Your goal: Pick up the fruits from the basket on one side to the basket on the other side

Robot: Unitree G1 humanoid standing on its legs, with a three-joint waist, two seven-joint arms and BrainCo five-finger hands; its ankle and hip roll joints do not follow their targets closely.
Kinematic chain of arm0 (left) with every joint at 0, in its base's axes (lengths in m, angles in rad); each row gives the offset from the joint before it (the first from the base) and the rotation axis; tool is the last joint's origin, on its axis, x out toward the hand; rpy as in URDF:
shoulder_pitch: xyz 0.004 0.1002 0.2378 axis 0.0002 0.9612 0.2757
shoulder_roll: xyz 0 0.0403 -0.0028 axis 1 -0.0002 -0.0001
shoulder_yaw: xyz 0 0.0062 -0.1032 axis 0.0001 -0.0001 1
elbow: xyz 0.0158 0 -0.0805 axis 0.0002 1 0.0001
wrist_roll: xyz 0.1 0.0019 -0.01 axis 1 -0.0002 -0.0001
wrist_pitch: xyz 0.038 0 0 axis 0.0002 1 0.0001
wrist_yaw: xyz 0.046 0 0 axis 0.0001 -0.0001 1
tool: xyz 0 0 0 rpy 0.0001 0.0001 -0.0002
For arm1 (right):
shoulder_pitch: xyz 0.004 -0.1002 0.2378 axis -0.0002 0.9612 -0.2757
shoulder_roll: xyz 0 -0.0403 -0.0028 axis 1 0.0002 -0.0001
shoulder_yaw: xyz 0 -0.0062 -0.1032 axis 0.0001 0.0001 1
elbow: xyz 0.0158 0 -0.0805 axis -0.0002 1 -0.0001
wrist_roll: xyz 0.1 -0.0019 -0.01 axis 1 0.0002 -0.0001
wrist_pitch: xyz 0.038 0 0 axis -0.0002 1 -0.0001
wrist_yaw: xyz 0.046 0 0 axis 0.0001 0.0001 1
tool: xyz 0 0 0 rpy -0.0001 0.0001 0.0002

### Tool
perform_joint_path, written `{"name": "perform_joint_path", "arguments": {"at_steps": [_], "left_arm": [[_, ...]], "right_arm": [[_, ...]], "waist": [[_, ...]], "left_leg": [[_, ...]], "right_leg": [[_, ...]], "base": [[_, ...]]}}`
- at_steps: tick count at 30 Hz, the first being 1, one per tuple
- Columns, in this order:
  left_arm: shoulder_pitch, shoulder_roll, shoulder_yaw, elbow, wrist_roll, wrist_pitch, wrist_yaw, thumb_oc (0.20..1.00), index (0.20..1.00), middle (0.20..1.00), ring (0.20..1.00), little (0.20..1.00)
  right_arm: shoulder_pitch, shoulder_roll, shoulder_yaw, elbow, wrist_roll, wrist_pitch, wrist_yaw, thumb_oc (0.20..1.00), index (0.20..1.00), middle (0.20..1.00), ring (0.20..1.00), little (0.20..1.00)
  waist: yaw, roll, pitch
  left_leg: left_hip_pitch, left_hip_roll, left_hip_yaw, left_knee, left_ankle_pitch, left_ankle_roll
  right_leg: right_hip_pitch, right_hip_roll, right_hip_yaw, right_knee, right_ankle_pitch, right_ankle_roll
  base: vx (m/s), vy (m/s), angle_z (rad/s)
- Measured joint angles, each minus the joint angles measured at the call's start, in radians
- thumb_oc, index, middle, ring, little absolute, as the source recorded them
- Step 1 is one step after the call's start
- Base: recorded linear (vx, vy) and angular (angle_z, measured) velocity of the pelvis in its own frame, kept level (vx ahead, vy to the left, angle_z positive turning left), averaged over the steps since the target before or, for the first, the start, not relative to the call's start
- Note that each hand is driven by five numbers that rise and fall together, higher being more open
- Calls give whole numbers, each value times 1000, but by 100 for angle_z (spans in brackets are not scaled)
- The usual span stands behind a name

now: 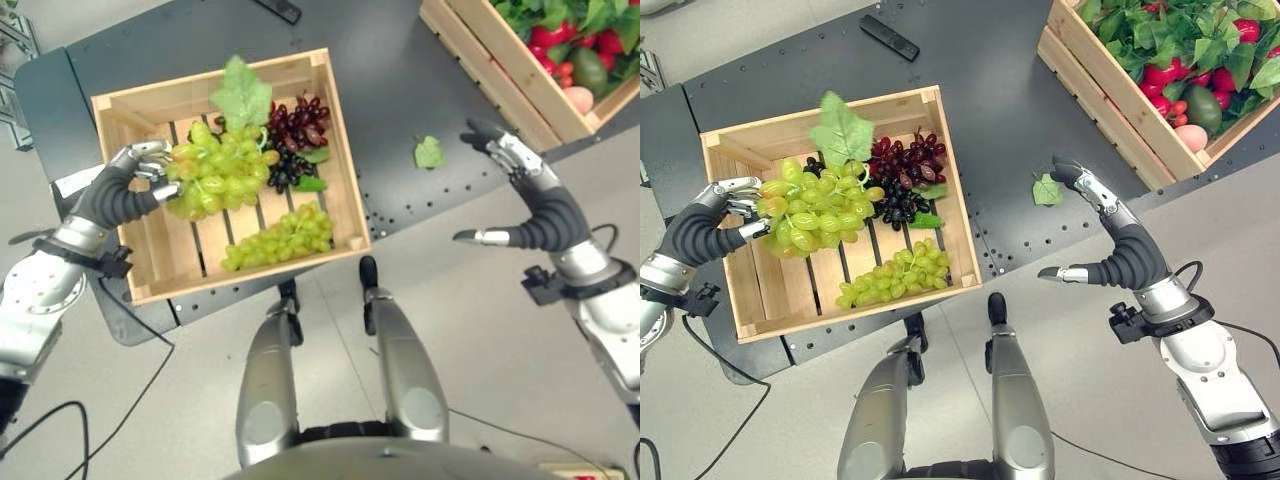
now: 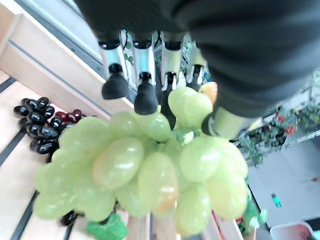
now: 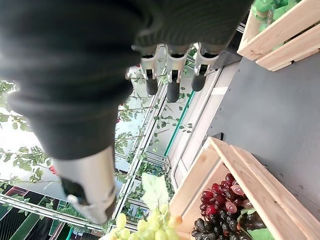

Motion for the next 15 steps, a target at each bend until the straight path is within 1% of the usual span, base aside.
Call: {"name": "perform_joint_path", "arguments": {"at_steps": [4,6,12,15], "left_arm": [[-3,-48,2,-36,-86,0,-14,200,200,200,200,200],[-5,-55,2,-47,-112,0,-22,200,200,200,200,200],[-28,-62,1,-57,-129,0,-35,200,200,200,200,200],[-71,-96,-12,-77,-159,1,-47,200,200,200,200,200]], "right_arm": [[0,0,-4,7,0,6,-1,1000,1000,1000,1000,1000],[-1,0,-4,9,1,6,-1,1000,1000,1000,1000,1000],[-23,0,-2,75,13,8,1,1000,1000,1000,1000,1000],[-54,-2,17,161,45,37,9,1000,1000,1000,1000,1000]], "waist": [[0,6,0],[-1,6,-1],[-1,10,-2],[0,14,-5]], "left_leg": [[20,-4,-2,-8,0,0],[28,-5,-3,-10,0,0],[38,-6,-3,-11,0,1],[53,-7,-6,-11,2,2]], "right_leg": [[20,-5,-6,0,-5,1],[27,-8,-7,1,-8,1],[34,-9,-7,6,-9,1],[51,-10,-11,7,-9,0]], "base": [[10,-1,3],[7,3,2],[0,0,0],[10,-11,4]]}}
